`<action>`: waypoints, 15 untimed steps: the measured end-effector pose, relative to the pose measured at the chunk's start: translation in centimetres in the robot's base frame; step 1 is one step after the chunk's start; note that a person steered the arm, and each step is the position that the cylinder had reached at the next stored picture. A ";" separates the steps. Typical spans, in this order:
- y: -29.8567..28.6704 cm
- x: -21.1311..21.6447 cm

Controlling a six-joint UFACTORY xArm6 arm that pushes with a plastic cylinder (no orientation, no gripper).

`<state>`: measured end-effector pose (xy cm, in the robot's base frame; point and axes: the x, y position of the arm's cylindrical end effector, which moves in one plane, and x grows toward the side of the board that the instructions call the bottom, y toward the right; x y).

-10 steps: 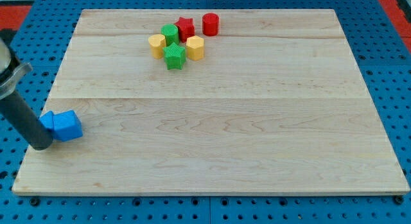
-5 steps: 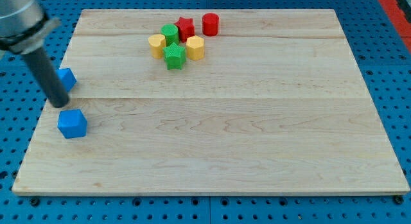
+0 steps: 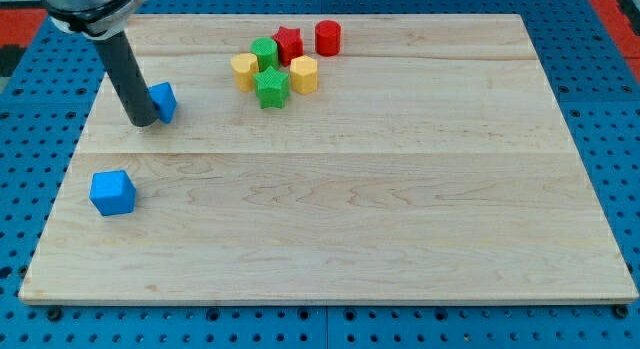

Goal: Move the blue triangle to the top left of board

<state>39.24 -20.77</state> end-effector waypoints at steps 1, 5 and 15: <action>0.1 -2.3; 5.1 -6.4; -3.3 -14.5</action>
<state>24.72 -24.05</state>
